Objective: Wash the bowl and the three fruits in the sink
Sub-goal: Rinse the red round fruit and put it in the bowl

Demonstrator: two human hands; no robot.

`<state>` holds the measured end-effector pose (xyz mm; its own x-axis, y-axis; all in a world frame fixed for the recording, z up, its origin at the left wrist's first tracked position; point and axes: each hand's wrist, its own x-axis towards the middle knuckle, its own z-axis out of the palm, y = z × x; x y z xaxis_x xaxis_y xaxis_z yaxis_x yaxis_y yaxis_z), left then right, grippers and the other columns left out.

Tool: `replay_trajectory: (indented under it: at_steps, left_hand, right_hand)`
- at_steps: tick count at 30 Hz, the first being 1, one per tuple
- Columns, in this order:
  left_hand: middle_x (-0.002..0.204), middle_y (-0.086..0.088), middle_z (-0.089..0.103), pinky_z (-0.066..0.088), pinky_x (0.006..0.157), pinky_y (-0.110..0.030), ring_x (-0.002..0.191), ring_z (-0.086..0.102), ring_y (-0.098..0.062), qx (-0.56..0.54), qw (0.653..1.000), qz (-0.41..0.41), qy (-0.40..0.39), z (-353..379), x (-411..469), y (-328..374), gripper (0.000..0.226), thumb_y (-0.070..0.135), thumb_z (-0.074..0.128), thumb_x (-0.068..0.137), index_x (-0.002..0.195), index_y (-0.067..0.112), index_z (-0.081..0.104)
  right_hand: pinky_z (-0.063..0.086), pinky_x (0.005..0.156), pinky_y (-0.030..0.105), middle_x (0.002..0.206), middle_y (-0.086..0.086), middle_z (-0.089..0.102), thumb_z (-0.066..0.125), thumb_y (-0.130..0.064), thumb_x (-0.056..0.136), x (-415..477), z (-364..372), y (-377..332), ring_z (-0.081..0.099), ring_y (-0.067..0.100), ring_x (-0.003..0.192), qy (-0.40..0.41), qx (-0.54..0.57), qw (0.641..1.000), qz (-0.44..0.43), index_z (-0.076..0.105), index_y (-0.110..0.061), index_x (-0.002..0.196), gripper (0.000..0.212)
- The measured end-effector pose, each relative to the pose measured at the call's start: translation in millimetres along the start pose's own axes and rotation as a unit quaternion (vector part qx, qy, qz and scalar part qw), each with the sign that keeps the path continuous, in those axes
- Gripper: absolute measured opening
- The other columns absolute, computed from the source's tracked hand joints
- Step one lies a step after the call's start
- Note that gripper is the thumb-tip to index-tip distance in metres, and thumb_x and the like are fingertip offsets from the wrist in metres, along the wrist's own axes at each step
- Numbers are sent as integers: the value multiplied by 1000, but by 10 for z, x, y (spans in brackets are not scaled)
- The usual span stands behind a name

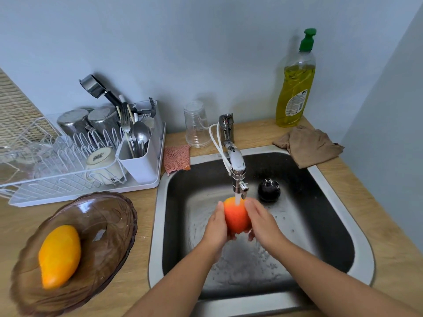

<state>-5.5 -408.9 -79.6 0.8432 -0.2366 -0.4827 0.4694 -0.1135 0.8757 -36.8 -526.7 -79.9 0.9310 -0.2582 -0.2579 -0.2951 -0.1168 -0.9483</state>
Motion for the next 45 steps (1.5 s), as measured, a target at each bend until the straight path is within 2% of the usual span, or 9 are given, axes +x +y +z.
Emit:
replay_trajectory:
  at_steps: [4,8,10,17,23,29,36,40,45]
  left_hand:
    - [107,-11,60,55,68,-33,83,62,-21,0,998,-20,-54,-22,-18,19,40,49,25,101,123,24,47]
    - [118,-8,55,57,81,-30,94,66,-23,52,994,32,-90,-46,-66,-9,30,38,39,101,129,28,44]
    - [118,-8,54,56,87,-30,101,65,-24,41,994,30,-95,-65,-92,-41,29,31,47,99,128,32,44]
    - [123,-8,53,48,89,-34,101,60,-27,25,993,-58,-100,-259,-92,-87,34,12,48,95,122,32,55]
    - [119,-6,52,52,80,-36,98,63,-31,157,985,-70,-2,-434,-152,-32,27,36,37,100,123,33,52]
    - [102,-6,60,53,54,-27,82,62,-23,185,977,23,104,-715,-247,137,32,51,44,95,102,23,56]
    - [85,1,57,52,66,-30,77,55,-17,120,981,82,126,-924,-343,326,19,38,46,96,89,31,61]
    - [90,0,57,47,65,-27,77,52,-15,102,981,103,130,-968,-392,358,17,33,45,98,102,27,61]
    - [101,0,60,46,70,-27,86,56,-17,102,983,96,115,-990,-404,337,22,35,44,98,113,29,59]
  right_hand:
    - [41,94,30,122,-10,48,39,-34,99,-32,-68,131,49,10,108,16,-198,968,-153,47,-32,129,31]
    - [51,72,33,101,-5,61,38,-28,100,67,-117,47,59,18,91,5,-86,994,-64,59,-38,97,23]
    - [55,60,32,106,0,59,37,-27,101,64,-145,32,61,21,90,-17,10,1000,5,62,-34,99,26]
    - [55,71,27,126,3,46,41,-15,99,-145,-46,167,55,13,99,-57,60,995,63,49,-32,118,27]
    - [58,64,30,125,15,50,47,-5,93,-269,276,205,63,30,101,-76,74,984,143,31,-23,112,31]
    - [55,59,34,108,11,55,50,-11,96,-276,537,-39,64,26,81,-65,118,987,92,39,-16,112,20]
    - [54,61,38,93,13,60,50,-29,97,-229,701,-381,61,25,64,-27,153,985,70,46,-15,109,19]
    - [56,67,41,98,13,61,51,-31,96,-236,769,-433,63,26,70,-25,144,988,56,49,-24,98,8]
    - [58,66,37,101,10,59,43,-26,100,-239,778,-472,64,26,79,-18,124,990,57,47,-21,112,14]
